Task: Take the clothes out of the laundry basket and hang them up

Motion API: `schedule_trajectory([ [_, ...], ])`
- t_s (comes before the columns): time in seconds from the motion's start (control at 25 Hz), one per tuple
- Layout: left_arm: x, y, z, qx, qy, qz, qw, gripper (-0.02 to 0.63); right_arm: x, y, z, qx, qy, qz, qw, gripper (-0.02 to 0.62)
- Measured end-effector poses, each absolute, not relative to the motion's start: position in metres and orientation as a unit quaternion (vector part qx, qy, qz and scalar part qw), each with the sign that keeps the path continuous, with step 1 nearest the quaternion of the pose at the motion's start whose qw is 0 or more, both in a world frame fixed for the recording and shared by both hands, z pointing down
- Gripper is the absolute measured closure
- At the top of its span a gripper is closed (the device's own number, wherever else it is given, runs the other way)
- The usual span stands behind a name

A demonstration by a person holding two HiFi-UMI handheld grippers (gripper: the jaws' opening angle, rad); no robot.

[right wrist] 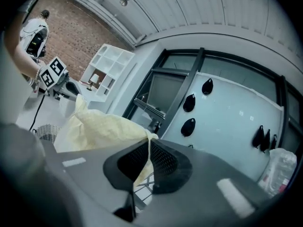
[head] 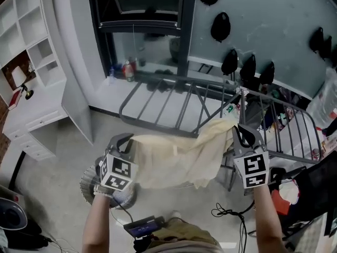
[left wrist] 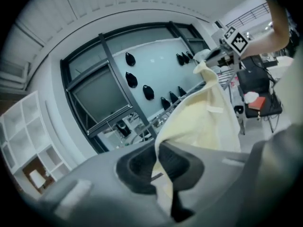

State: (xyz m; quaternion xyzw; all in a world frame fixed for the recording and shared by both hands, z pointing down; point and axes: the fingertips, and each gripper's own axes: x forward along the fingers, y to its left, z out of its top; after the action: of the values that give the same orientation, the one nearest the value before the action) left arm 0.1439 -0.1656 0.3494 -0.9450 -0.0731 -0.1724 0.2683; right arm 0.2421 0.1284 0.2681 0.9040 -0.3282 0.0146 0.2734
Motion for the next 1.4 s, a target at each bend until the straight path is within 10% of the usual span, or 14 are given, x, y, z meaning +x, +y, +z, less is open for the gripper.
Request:
schedule_trajectory([
  [1.4, 0.544, -0.222, 0.365, -0.918, -0.150, -0.183, 0.320, 0.601, 0.545, 0.095, 0.338, 0.928, -0.241, 0.116, 0.258, 0.583],
])
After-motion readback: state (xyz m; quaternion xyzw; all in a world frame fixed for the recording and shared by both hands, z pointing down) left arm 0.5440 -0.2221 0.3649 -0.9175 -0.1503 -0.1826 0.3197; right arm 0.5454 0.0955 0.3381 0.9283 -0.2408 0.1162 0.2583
